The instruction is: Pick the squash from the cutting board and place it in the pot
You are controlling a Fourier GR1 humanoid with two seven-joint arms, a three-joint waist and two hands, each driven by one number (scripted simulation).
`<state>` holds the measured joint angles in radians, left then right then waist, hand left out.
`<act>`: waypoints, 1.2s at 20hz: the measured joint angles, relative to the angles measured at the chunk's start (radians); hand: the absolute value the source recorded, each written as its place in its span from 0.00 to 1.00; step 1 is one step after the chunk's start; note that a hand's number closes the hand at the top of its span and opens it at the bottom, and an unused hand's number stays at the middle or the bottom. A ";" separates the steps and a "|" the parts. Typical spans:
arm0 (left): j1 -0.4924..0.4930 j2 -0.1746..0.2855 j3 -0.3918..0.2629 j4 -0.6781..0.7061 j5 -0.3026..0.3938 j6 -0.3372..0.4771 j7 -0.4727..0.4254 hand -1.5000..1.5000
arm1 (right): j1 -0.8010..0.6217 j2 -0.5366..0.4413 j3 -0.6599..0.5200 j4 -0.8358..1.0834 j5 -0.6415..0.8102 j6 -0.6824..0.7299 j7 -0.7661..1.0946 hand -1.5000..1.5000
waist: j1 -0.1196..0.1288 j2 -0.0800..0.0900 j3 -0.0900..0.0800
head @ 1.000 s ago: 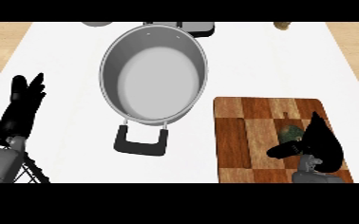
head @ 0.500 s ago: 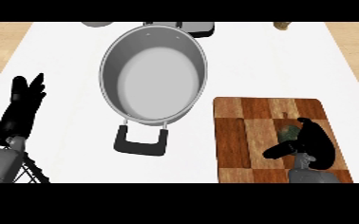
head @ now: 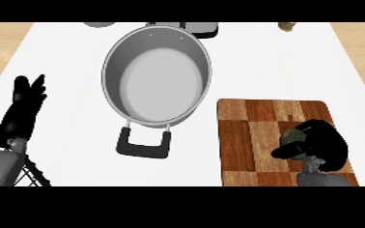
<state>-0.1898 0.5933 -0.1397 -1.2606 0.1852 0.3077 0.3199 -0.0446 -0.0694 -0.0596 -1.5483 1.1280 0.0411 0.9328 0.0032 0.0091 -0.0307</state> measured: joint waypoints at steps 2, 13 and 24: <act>0.001 -0.001 0.000 0.003 0.004 0.002 -0.018 0.50 | -0.011 -0.014 0.005 -0.001 0.021 -0.003 -0.001 1.00 | 0.000 0.000 0.001; -0.025 -0.004 -0.018 0.020 0.007 -0.015 -0.015 0.50 | -0.065 -0.214 0.182 -0.012 -0.042 0.094 -0.475 1.00 | 0.017 0.002 0.000; 0.009 -0.001 0.003 0.012 0.011 -0.008 -0.029 0.50 | -0.109 -0.287 0.115 -0.268 -0.190 -0.030 -0.753 1.00 | -0.009 -0.008 0.002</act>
<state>-0.1805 0.5927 -0.1370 -1.2487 0.1958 0.2999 0.2913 -0.1535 -0.3564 0.0554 -1.8166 0.9375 0.0113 0.1803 -0.0056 0.0007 -0.0290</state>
